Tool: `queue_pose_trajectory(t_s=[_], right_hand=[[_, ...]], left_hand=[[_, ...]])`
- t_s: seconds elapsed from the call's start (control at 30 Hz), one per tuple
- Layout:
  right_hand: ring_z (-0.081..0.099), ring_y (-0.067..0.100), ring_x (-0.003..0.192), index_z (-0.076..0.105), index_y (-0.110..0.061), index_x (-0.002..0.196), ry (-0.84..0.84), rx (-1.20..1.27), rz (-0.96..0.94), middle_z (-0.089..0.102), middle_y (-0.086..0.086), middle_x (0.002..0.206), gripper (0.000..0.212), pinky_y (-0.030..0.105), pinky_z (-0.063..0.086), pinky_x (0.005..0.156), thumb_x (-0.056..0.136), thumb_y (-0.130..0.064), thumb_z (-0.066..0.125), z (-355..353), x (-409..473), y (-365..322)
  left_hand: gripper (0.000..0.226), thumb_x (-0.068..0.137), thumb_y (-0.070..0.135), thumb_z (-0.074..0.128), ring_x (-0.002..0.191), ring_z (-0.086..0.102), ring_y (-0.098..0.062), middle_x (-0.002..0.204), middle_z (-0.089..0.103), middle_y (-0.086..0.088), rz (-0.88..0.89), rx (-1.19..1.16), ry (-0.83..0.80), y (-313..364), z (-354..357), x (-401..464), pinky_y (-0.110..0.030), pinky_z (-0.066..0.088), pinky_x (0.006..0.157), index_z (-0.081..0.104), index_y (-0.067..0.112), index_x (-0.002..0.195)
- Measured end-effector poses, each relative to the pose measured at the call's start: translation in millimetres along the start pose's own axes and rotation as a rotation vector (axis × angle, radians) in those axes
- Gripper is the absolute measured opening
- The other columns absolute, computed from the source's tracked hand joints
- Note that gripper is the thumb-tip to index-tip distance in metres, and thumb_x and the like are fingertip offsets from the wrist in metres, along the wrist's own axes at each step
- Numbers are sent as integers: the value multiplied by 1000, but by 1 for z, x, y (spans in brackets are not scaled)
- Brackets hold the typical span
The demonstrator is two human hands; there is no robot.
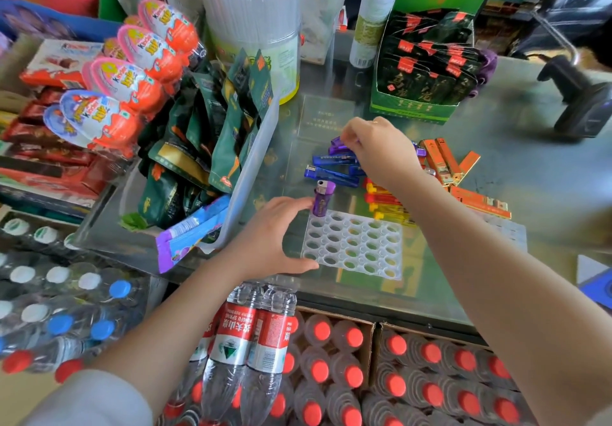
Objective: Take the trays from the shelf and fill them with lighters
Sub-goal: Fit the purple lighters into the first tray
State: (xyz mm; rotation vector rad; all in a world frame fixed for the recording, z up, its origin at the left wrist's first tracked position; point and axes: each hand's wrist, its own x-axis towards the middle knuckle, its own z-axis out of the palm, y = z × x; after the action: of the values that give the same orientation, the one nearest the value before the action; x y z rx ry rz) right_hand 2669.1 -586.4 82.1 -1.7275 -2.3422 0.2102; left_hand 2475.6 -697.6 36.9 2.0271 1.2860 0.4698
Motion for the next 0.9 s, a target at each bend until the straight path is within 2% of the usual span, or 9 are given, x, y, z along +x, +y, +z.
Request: queue_pose_trajectory(t_s=[0.17, 0.3, 0.47, 0.53, 0.6, 0.7, 0.77, 0.83, 0.9], right_hand=[[46, 29, 114, 49, -20, 125, -137, -127, 21, 56, 10, 123, 35, 43, 48, 78, 93, -6, 43, 0, 3, 5], [44, 27, 114, 52, -21, 122, -205, -249, -25, 56, 7, 120, 37, 36, 39, 68, 91, -3, 43, 12, 15, 6], [42, 30, 111, 54, -19, 119, -193, -294, -128, 56, 7, 122, 28, 40, 36, 88, 93, -13, 46, 12, 20, 6], [42, 30, 112, 53, -16, 119, -90, -145, -125, 57, 7, 121, 26, 41, 33, 91, 94, -18, 46, 8, 10, 3], [48, 30, 107, 53, -12, 115, 19, 152, -71, 60, 9, 112, 24, 38, 36, 86, 93, -18, 47, 0, -8, -3], [64, 25, 77, 47, -19, 112, 9, 834, 157, 65, 6, 89, 20, 32, 51, 68, 92, -15, 51, -14, -46, -12], [63, 23, 57, 43, -22, 104, -42, 1171, 323, 66, 6, 79, 19, 29, 52, 54, 91, -11, 53, -16, -67, -12], [58, 20, 47, 46, -20, 92, -110, 1278, 427, 64, 8, 74, 14, 24, 47, 45, 92, -8, 51, -15, -84, -14], [54, 18, 49, 53, -19, 84, -203, 1323, 512, 61, 9, 77, 14, 21, 46, 44, 92, -8, 50, -13, -97, -17]], left_hand=[[88, 57, 58, 62, 121, 30, 0, 125, 38, 17, 4, -3, 7, 1, 0, -1, -18, 26, 97, 34, 26, 135], [88, 57, 58, 62, 121, 33, -3, 126, 41, 12, 5, 1, 15, 0, 0, -2, -18, 27, 97, 36, 23, 133], [91, 57, 58, 63, 124, 32, -4, 128, 40, 11, -12, -2, 0, -2, 0, -4, -21, 27, 101, 36, 21, 135], [91, 57, 58, 64, 125, 31, -3, 128, 38, 13, -13, -7, -6, -1, 0, -3, -21, 26, 102, 34, 22, 135], [89, 60, 52, 72, 123, 31, -2, 125, 36, 16, -7, -9, -5, 0, -1, -2, -20, 26, 101, 34, 24, 135], [85, 63, 37, 80, 121, 32, -2, 123, 36, 15, 2, -9, 15, 0, 0, -2, -19, 27, 100, 36, 23, 134], [85, 63, 35, 81, 120, 32, -1, 123, 36, 15, -2, -12, 24, 2, 0, -3, -19, 28, 99, 36, 23, 134], [86, 63, 36, 80, 123, 31, -2, 128, 39, 11, -6, -3, 21, 1, 1, -4, -22, 28, 101, 36, 22, 135], [88, 63, 38, 80, 127, 31, -7, 136, 39, 4, -16, 15, 14, 1, 3, -5, -26, 28, 105, 35, 20, 136]])
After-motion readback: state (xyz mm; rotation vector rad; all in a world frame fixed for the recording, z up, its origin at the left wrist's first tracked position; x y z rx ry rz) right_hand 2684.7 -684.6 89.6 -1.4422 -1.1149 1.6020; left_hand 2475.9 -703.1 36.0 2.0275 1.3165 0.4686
